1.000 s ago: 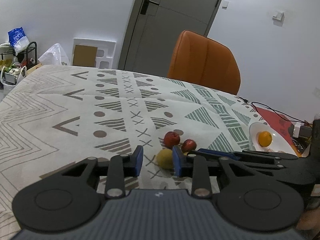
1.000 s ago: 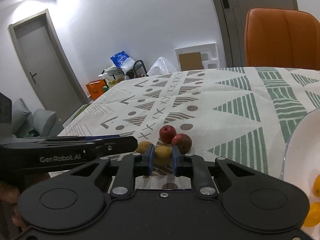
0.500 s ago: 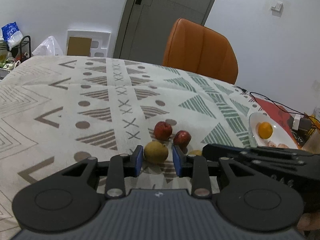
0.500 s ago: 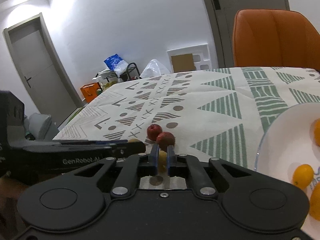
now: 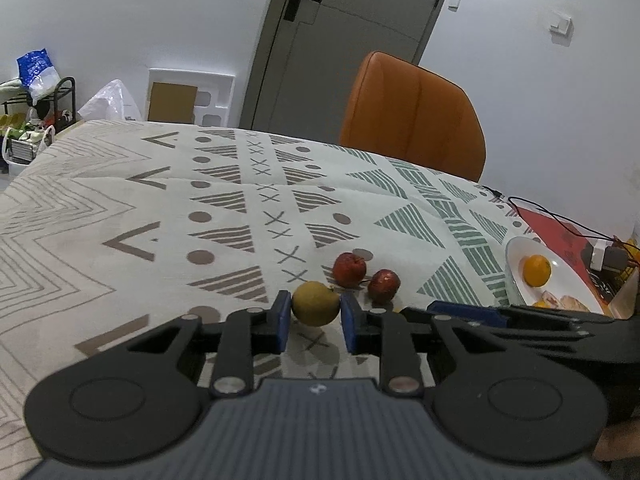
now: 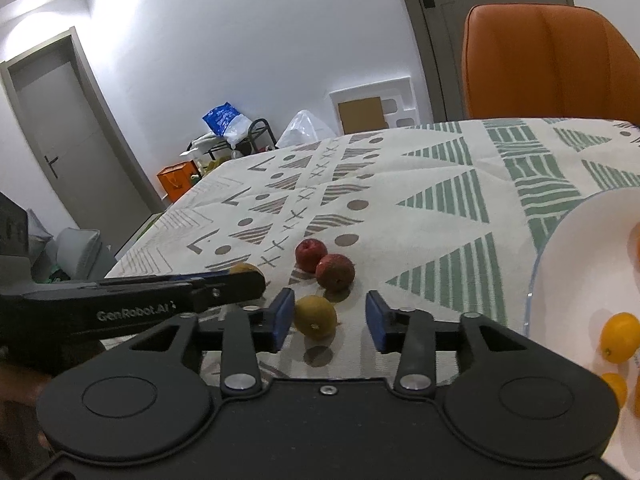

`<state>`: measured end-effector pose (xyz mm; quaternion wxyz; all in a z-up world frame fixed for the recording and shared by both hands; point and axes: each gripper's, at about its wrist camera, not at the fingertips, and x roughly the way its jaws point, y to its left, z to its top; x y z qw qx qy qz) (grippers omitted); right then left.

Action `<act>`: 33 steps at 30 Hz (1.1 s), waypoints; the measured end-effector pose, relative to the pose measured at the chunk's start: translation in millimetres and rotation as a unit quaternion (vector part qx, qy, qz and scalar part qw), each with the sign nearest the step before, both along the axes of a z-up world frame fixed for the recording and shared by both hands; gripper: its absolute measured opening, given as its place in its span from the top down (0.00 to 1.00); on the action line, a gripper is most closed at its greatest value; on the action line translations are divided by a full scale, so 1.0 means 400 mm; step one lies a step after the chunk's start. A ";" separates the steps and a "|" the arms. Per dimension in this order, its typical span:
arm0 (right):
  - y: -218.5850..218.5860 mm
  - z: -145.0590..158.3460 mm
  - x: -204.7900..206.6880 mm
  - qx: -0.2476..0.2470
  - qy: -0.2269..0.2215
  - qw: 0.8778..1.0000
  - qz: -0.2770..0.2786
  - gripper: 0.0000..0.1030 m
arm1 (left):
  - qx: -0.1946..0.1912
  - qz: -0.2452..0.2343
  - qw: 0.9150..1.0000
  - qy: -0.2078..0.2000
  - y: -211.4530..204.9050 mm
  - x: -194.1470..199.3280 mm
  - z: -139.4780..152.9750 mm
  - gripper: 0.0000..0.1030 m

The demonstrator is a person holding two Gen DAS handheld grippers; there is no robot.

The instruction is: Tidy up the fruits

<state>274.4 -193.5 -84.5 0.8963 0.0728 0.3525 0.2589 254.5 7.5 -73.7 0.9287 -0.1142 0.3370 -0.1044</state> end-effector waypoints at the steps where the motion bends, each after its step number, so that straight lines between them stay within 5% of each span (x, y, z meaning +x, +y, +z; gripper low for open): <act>1: 0.004 -0.004 0.001 0.001 0.001 1.000 0.003 0.55 | 0.001 0.002 1.000 -0.001 0.003 -0.003 0.002 0.76; 5: 0.020 -0.008 -0.006 -0.005 0.003 1.000 0.016 0.75 | 0.002 0.007 1.000 -0.003 0.013 -0.015 0.009 0.76; 33: -0.147 0.075 -0.080 -0.005 -0.054 0.996 -0.067 0.75 | 0.009 -0.035 0.999 -0.032 -0.115 -0.053 0.067 0.76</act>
